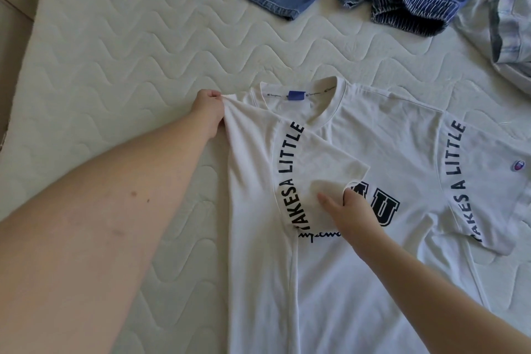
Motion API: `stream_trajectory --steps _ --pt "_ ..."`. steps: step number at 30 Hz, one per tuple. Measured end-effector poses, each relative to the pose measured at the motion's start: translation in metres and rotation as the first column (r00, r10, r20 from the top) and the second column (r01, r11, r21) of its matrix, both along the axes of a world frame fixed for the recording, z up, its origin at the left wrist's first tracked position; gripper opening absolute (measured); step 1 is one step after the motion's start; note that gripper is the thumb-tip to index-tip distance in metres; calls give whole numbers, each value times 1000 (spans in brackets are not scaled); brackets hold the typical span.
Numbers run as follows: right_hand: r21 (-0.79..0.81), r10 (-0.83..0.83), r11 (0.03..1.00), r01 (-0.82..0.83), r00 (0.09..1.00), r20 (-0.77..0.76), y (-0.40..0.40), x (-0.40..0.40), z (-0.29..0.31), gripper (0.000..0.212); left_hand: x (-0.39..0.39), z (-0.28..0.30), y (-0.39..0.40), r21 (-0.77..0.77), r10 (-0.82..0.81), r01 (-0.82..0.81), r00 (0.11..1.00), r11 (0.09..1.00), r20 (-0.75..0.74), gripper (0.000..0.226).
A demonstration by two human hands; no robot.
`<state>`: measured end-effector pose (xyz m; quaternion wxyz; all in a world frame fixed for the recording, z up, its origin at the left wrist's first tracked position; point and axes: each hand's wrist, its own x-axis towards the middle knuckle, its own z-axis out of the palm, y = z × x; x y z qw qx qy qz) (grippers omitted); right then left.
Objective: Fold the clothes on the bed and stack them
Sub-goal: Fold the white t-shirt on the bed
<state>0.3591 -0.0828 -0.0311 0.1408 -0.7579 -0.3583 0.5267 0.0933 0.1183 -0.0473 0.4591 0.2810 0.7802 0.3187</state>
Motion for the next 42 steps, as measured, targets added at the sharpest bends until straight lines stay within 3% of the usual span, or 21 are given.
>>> stream_trajectory --steps 1,4,6,8,11,14,18,22,24,29,31,33,36,40,42 --pt "-32 47 998 -47 998 30 -1 1 0 42 0 0 -2 -11 16 -15 997 1000 73 5" --pt "-97 202 977 -190 971 128 -4 1 6 47 0 4 -16 -115 -94 125 965 985 244 26" --pt "-102 233 970 -219 962 146 -7 1 8 42 -1 5 -24 -182 -256 301 937 936 237 37" --pt "-62 194 980 -188 974 120 -10 1 9 32 -2 6 -27 -221 -345 371 927 902 148 34" --pt "44 50 998 -50 999 -1 -13 3 9 19 -5 7 -25 -190 -311 311 950 931 33 33" --pt "72 60 995 -62 998 25 -15 2 4 19 -6 6 -27 -169 -217 206 975 964 -50 37" --pt "6 119 993 -120 989 85 -17 2 -3 18 -2 1 -43 -184 -26 43 995 982 95 45" --pt "-24 134 991 -132 988 80 -29 6 -4 17 -6 0 -60 -305 -254 306 947 902 199 24" --pt "4 127 992 -128 989 77 -34 6 -5 17 -8 3 -65 -353 -353 387 922 852 159 30" --pt "61 82 994 -89 991 103 -33 0 -2 15 -5 1 -71 -240 -254 270 962 932 96 33" --pt "46 64 996 -70 992 112 -31 -2 -4 13 -4 -5 -71 -202 -270 247 958 948 -93 34" --pt "41 19 999 -23 994 107 -29 -2 -4 19 -2 -5 -69 -131 -282 250 880 959 -383 34" --pt "53 -66 997 62 994 86 -24 0 -1 26 -3 2 -57 -54 -316 348 762 936 -565 37" --pt "-12 -16 1000 17 998 67 -18 2 -2 31 -3 6 -32 -225 -582 665 380 712 -719 40" --pt "-61 50 997 -47 998 49 -18 1 -4 31 1 9 -18 -293 -638 701 294 650 -712 29"
